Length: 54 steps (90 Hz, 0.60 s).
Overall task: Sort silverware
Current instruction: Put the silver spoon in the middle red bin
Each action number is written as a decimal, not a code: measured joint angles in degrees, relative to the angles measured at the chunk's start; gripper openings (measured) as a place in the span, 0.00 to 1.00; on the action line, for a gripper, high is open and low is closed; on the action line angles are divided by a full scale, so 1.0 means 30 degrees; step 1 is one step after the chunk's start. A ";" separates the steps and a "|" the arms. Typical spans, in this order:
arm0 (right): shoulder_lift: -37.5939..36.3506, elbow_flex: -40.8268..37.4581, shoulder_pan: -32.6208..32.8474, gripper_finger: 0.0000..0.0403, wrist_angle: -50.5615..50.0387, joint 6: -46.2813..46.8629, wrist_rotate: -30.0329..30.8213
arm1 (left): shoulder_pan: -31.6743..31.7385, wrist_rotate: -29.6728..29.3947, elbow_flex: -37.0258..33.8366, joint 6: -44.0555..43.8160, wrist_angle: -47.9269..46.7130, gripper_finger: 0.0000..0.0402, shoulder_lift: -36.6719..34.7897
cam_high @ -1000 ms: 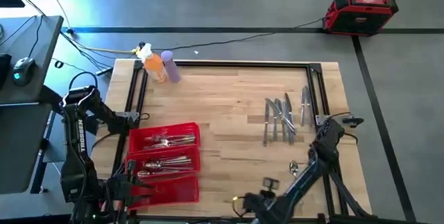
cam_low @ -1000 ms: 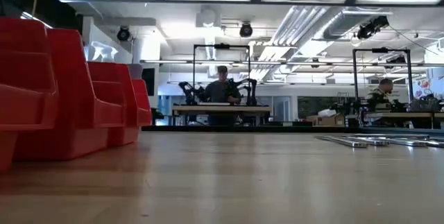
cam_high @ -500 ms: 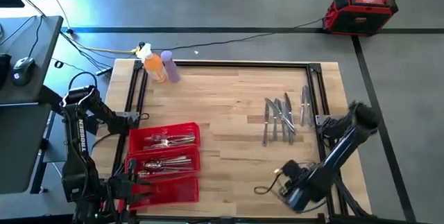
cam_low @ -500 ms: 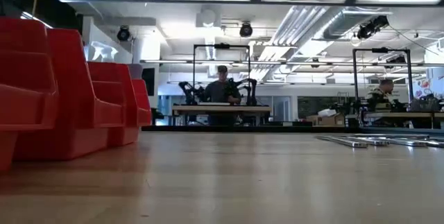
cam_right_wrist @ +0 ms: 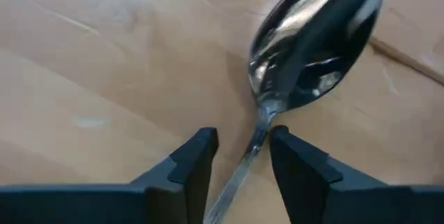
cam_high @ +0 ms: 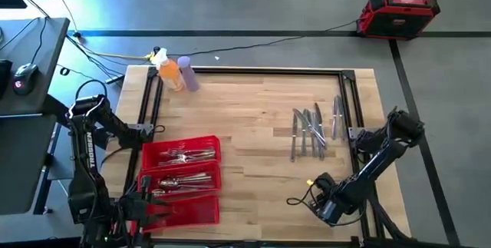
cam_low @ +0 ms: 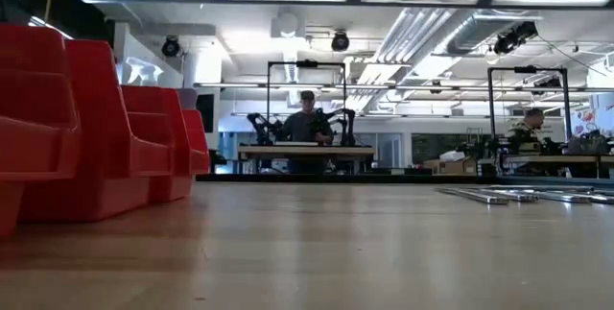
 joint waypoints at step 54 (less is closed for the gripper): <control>0.0700 0.6380 -0.4240 0.00 0.5112 -1.3802 0.9881 | 0.0560 -0.0269 0.0000 0.0328 -0.0015 0.19 0.0007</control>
